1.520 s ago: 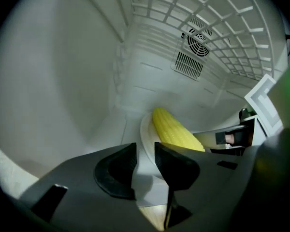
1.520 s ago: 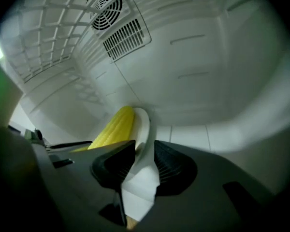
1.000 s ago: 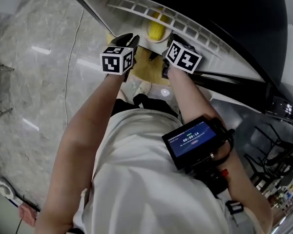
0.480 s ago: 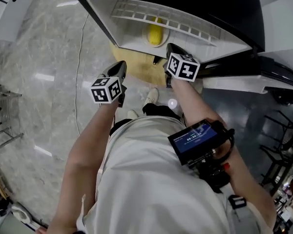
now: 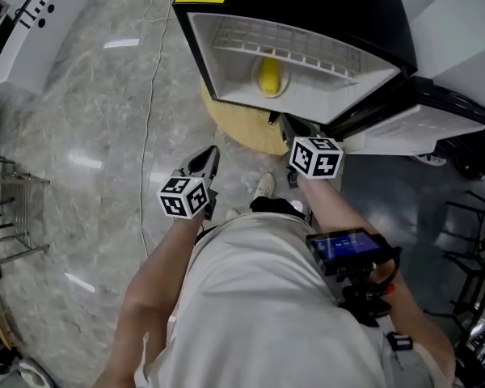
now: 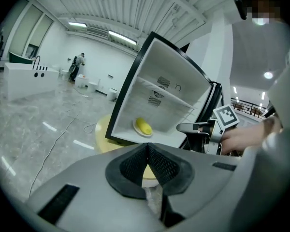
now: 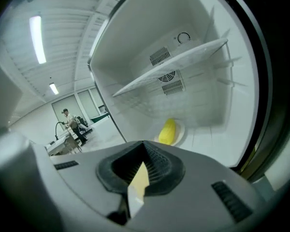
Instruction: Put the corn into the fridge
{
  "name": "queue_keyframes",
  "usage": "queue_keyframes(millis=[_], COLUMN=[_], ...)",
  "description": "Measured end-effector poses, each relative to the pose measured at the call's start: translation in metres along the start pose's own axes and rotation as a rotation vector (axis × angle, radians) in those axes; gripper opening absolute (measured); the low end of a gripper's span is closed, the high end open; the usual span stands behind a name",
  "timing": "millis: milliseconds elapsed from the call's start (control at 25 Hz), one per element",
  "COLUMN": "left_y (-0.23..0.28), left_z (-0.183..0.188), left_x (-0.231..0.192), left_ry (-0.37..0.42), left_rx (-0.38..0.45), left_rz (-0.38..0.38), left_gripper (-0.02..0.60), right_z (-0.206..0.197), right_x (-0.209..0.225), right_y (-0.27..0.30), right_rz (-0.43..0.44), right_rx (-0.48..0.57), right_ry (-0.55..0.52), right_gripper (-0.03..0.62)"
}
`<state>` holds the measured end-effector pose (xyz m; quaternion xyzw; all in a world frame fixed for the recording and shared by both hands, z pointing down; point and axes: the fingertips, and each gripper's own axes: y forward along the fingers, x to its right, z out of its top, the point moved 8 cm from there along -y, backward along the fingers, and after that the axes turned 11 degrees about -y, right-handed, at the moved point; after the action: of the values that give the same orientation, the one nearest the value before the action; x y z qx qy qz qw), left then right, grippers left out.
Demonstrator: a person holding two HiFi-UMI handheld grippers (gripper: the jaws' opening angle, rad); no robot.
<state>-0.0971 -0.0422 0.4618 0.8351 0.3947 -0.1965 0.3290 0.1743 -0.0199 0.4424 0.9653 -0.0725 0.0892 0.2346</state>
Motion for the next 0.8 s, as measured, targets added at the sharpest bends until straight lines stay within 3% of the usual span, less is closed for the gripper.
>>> queue_keyframes(millis=[400,800], left_y=[-0.048,-0.06], left_z=[-0.006,-0.015], left_x=[0.035,0.049], left_ry=[0.062,0.097], left_rx=[0.028,0.03], left_rz=[-0.108,-0.144], left_gripper=[0.008,0.008], right_z=[-0.016,-0.013], right_x=[-0.064,-0.084], right_y=[-0.078,-0.092], right_rz=[0.107,0.143], right_rx=[0.067,0.105], right_ry=[-0.055,-0.118], right_gripper=[0.009,0.009])
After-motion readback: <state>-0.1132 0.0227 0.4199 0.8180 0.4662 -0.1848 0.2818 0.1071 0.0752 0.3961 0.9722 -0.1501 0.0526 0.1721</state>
